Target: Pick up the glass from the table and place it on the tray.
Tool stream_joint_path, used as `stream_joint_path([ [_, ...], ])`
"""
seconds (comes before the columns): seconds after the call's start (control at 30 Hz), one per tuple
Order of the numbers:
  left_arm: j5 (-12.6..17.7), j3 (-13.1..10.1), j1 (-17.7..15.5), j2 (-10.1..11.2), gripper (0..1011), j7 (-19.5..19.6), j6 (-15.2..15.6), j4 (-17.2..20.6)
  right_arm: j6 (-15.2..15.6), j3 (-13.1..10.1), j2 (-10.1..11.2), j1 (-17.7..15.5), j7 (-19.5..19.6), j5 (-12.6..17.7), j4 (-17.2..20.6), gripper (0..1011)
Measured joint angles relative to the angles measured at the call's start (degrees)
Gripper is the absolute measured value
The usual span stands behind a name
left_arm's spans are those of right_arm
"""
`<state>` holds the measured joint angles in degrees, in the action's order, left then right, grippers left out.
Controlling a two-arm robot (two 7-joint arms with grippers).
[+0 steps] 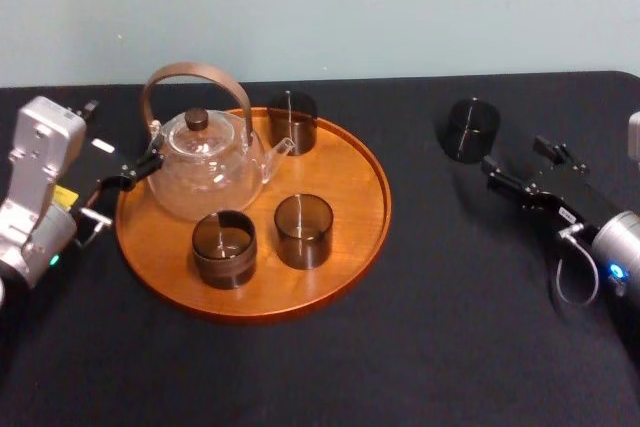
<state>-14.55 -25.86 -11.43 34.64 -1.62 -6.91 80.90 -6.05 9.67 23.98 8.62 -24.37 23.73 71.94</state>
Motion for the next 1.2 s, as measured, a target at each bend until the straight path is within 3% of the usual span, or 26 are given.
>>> stream_joint_path([
  [0.23,0.00,0.00,0.00,0.00,1010,0.00,0.00,0.00,0.09,0.21,-0.73,2.34,-0.37,-0.17,-3.26,1002],
  [0.87,0.00,0.00,0.00,0.00,1010,0.00,0.00,0.00,1.19,1.95,-2.11,6.68,-0.41,-2.53,-7.36,1002],
  [1.2,0.00,0.00,0.00,0.00,1010,0.00,0.00,0.00,1.24,2.25,-3.18,10.40,0.30,-4.15,-12.05,1002],
])
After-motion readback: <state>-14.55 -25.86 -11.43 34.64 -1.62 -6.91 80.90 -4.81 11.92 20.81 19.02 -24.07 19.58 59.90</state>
